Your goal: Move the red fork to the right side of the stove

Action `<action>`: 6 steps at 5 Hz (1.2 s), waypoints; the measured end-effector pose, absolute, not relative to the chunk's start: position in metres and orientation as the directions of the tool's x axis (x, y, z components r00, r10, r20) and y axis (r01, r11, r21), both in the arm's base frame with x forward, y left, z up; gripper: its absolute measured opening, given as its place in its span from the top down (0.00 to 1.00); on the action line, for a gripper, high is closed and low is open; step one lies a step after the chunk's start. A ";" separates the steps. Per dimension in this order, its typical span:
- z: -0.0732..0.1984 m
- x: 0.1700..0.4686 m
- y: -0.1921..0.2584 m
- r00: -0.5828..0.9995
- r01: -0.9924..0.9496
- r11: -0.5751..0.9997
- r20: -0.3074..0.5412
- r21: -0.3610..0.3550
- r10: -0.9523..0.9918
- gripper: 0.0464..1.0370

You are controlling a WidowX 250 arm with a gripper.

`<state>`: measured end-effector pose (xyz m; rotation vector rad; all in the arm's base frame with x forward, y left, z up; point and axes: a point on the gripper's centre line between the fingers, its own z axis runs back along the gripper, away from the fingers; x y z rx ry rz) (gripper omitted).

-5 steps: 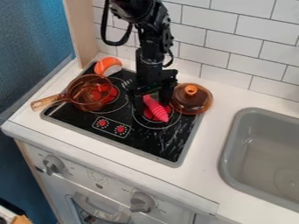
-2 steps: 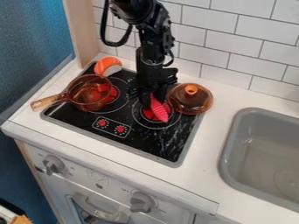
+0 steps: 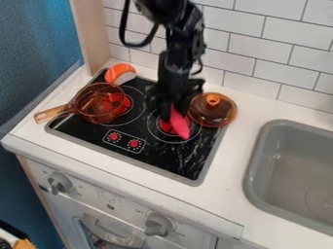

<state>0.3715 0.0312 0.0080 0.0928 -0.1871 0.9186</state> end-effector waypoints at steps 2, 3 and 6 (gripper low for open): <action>0.048 0.355 0.004 0.701 -0.676 0.734 0.251 -0.064 0.667 0.68; 0.053 0.341 -0.029 0.705 -0.669 0.736 0.224 -0.104 0.673 0.68; 0.023 0.317 -0.082 0.733 -0.661 0.749 0.164 -0.057 0.660 0.68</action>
